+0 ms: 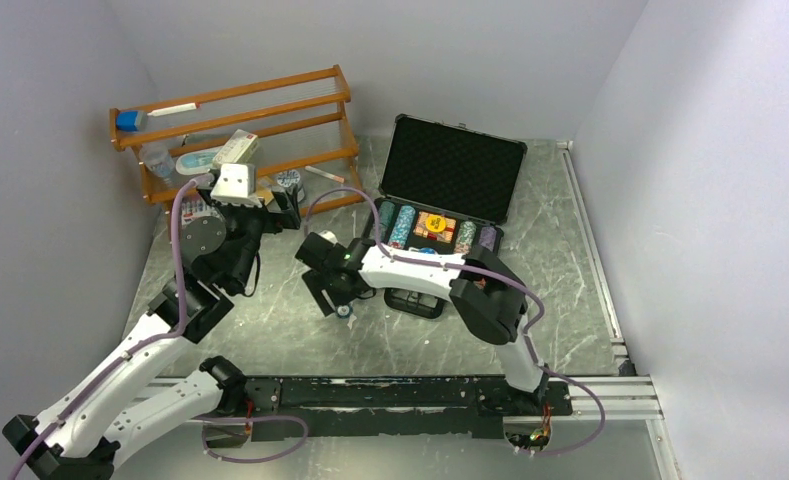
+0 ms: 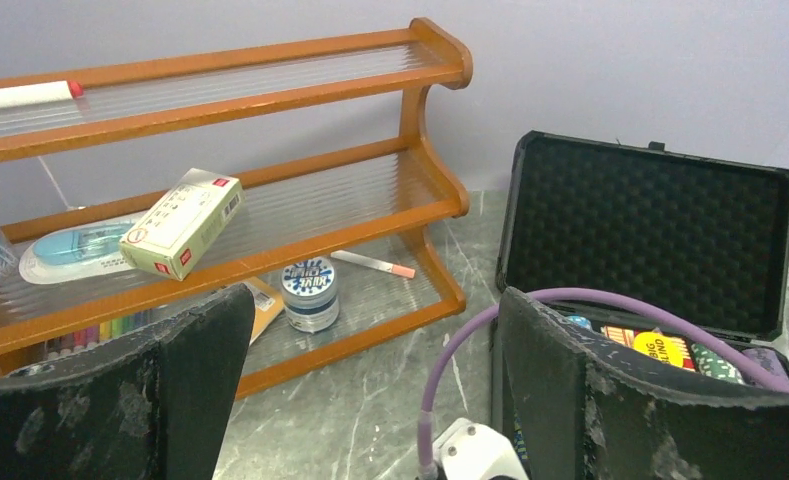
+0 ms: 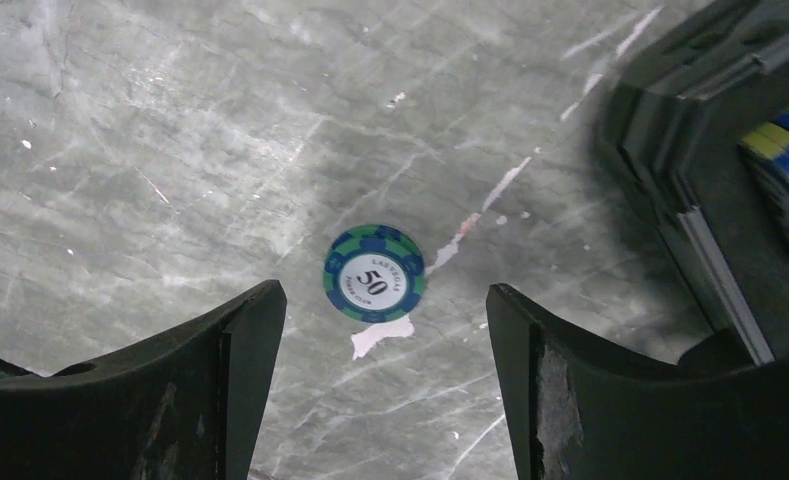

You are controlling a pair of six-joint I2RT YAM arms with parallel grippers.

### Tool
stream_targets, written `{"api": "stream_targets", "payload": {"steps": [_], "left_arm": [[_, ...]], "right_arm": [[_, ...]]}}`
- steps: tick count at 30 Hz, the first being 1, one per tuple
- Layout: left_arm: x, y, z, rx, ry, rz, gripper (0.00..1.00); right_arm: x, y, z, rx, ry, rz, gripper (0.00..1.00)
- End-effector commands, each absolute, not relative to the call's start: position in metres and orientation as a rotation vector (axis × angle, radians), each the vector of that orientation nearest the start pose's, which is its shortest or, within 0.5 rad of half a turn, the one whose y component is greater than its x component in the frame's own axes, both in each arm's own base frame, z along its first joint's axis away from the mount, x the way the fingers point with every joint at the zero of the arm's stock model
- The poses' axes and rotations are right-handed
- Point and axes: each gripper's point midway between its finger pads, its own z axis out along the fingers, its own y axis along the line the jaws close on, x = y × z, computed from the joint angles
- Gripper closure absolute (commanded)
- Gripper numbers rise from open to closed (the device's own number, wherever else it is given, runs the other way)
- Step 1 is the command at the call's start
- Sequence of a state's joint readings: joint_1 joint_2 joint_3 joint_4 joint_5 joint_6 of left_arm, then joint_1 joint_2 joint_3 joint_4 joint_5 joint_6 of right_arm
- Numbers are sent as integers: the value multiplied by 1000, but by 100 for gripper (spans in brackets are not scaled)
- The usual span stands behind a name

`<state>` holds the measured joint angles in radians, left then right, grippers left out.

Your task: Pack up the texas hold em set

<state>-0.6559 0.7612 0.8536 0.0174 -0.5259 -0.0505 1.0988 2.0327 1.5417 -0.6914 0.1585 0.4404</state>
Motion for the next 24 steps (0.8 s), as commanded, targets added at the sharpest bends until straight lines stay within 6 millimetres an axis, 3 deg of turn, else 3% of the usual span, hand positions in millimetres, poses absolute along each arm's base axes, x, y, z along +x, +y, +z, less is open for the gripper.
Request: {"api": "stream_targets", "payload": {"steps": [1,12,24], "left_arm": [[290,-105,369,-44,1447,-180,5],[281,-91,378,-92,1391,-172,6],[282,-91,377,-76,1396,-156,6]], "right_arm": [[206,395,38,-878,2613,155,22],[204,395,18,-899,2652,100,34],[199,391,-9,-931,2697,72,52]]}}
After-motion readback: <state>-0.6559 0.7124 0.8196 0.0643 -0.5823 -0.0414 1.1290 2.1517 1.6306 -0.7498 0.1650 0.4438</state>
